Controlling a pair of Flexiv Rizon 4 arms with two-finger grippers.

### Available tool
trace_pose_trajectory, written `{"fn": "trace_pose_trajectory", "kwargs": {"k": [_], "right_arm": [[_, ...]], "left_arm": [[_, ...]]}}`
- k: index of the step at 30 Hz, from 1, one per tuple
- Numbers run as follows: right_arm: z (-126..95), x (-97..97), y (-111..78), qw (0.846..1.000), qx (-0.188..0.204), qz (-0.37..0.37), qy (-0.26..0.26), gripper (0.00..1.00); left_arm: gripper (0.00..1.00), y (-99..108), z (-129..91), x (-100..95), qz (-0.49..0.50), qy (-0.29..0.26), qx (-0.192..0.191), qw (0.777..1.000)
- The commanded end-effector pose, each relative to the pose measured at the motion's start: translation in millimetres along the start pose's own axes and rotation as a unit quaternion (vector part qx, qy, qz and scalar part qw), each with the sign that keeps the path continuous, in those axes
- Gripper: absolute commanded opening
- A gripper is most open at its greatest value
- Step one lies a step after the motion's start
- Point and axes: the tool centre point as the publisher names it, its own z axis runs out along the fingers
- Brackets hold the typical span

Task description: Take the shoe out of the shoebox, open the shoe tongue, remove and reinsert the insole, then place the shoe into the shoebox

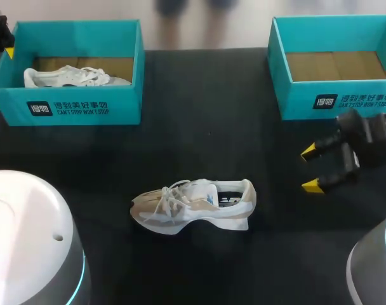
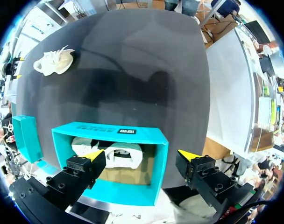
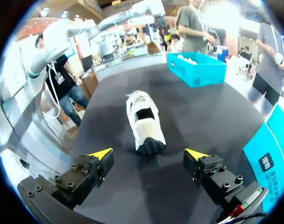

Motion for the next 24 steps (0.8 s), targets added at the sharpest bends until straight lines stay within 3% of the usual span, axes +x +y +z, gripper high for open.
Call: {"fn": "trace_pose_trajectory", "kwargs": {"k": [1,5,11,24], "right_arm": [[3.6,-1.2,-28.4,0.995,-0.085,-0.046,-0.028,1.0],[2.8,-4.9,-51.8,0.987,-0.135,-0.089,-0.022,1.0],[0.0,-10.4,-64.2,0.978,-0.166,-0.126,-0.013,1.0],[4.9,-14.1,-65.1,0.979,-0.17,-0.117,-0.002,1.0]], "left_arm": [[1.0,-1.3,-0.4,-0.3,0.0,0.001,-0.001,1.0],[1.0,-1.3,-0.4,-0.3,0.0,0.001,-0.001,1.0],[1.0,-1.3,-0.4,-0.3,0.0,0.001,-0.001,1.0],[1.0,-1.3,-0.4,-0.3,0.0,0.001,-0.001,1.0]]}}
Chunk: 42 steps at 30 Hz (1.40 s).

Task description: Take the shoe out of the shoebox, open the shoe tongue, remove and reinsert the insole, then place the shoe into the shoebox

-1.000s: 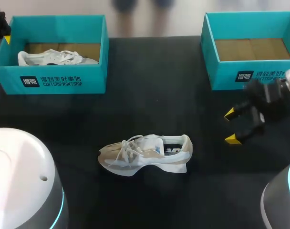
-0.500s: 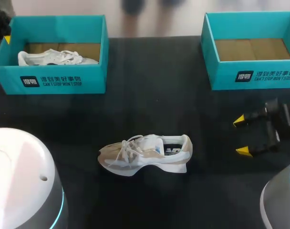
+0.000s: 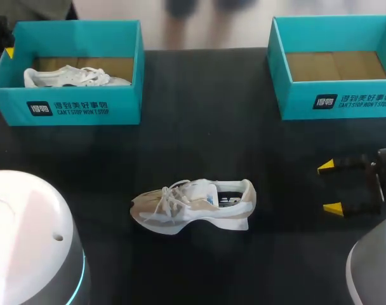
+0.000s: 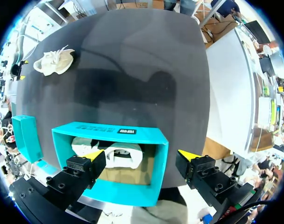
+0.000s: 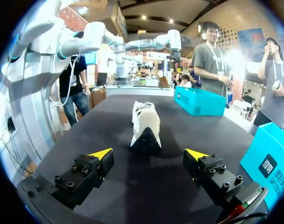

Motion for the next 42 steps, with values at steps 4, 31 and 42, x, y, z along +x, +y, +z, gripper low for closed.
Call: {"fn": "trace_pose_trajectory", "kwargs": {"k": [4,31,42], "right_arm": [[1.0,-3.9,-4.5,1.0,0.006,-0.001,0.002,1.0],[47.4,-15.2,-42.8,0.996,-0.081,-0.019,0.029,1.0],[105.5,-1.9,-19.9,0.997,-0.075,0.004,0.022,1.0]], "left_arm": [[1.0,-1.3,-0.4,-0.2,0.0,0.001,-0.001,1.0],[1.0,-1.3,-0.4,-0.2,0.0,0.001,-0.001,1.0],[1.0,-1.3,-0.4,-0.2,0.0,0.001,-0.001,1.0]]}}
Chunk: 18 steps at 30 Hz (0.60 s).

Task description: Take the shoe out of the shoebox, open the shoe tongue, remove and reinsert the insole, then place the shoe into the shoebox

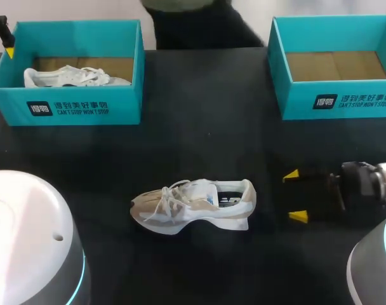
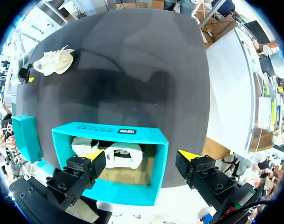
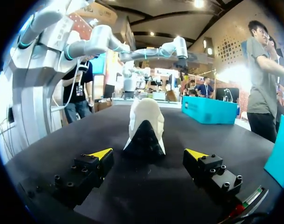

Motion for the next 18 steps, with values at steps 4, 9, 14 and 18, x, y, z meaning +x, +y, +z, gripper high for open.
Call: {"fn": "trace_pose_trajectory", "kwargs": {"k": [4,9,14,18], "right_arm": [[25.2,5.6,7.4,1.0,0.008,0.023,-0.018,1.0],[25.2,5.6,7.4,1.0,0.008,0.023,-0.018,1.0],[34.8,9.1,10.9,1.0,-0.004,0.01,-0.016,1.0],[56.9,8.7,2.8,0.999,0.009,0.033,-0.022,1.0]], "left_arm": [[1.0,-1.3,-0.4,-0.3,0.0,0.001,-0.001,1.0],[1.0,-1.3,-0.4,-0.3,0.0,0.001,-0.001,1.0],[1.0,-1.3,-0.4,-0.3,0.0,0.001,-0.001,1.0],[1.0,-1.3,-0.4,-0.3,0.0,0.001,-0.001,1.0]]}}
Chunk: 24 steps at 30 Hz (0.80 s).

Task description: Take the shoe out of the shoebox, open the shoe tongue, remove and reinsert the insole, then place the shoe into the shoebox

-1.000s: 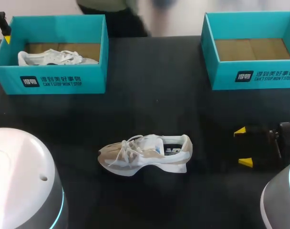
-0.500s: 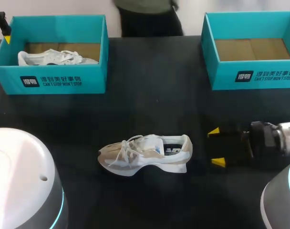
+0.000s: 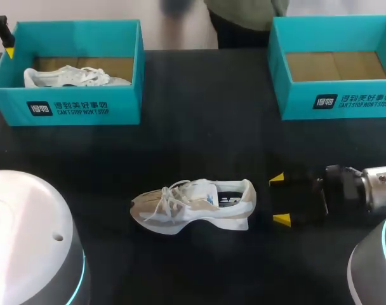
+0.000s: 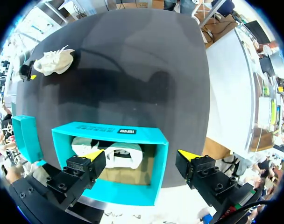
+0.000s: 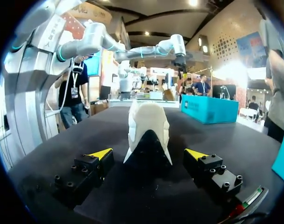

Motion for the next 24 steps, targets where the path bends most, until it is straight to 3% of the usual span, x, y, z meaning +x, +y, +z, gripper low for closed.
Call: {"fn": "trace_pose_trajectory", "kwargs": {"k": [1,12,24], "right_arm": [[27.4,-1.8,-5.4,1.0,0.002,0.006,-0.006,1.0],[40.4,-0.2,-3.2,0.999,0.006,0.027,-0.026,1.0],[58.4,-1.2,0.2,0.999,0.008,0.036,-0.014,1.0]], "left_arm": [[1.0,-1.3,-0.4,-0.4,0.0,0.001,-0.001,1.0],[1.0,-1.3,-0.4,-0.4,0.0,0.001,-0.001,1.0],[1.0,-1.3,-0.4,-0.4,0.0,0.001,-0.001,1.0]]}}
